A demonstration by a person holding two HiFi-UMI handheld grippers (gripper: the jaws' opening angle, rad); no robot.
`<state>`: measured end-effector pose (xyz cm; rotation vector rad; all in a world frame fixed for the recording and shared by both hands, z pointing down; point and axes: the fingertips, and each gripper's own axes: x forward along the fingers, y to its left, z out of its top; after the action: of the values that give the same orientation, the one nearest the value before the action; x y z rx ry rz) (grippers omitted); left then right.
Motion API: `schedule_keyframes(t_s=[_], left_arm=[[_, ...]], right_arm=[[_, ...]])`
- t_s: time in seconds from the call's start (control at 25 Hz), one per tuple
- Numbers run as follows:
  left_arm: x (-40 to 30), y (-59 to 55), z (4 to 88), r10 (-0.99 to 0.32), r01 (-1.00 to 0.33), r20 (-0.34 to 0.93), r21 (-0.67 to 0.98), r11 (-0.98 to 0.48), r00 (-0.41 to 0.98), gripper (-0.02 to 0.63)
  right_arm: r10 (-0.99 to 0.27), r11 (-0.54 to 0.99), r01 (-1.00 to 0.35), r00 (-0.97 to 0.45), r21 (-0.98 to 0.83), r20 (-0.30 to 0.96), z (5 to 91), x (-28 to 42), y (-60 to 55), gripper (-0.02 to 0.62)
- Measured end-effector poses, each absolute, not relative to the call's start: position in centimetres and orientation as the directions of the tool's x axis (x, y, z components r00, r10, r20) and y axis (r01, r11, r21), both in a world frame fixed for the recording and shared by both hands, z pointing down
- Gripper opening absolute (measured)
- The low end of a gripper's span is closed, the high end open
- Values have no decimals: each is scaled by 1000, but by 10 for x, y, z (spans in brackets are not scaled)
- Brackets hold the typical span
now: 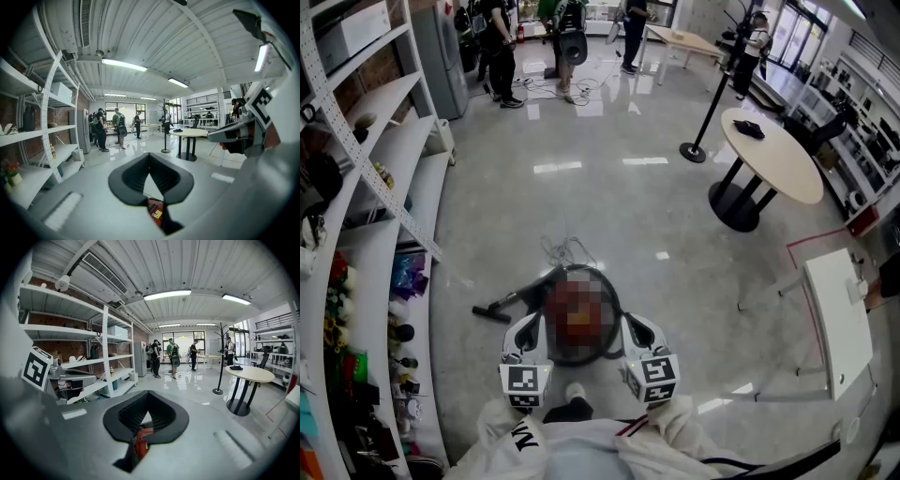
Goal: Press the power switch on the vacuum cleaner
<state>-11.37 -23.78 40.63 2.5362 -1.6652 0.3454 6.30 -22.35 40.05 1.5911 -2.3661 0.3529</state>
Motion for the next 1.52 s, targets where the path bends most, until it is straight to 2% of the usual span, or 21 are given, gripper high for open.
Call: schedule_keyframes(t_s=[0.64, 1.52], left_arm=[[-58, -154, 391, -905, -916, 218, -88, -392, 366, 0], [-24, -48, 373, -933, -933, 166, -112, -341, 321, 0]], right_arm=[[-857, 401, -913, -401, -72, 322, 397, 115, -137, 0], [-852, 453, -889, -453, -66, 263, 383, 146, -41, 0]])
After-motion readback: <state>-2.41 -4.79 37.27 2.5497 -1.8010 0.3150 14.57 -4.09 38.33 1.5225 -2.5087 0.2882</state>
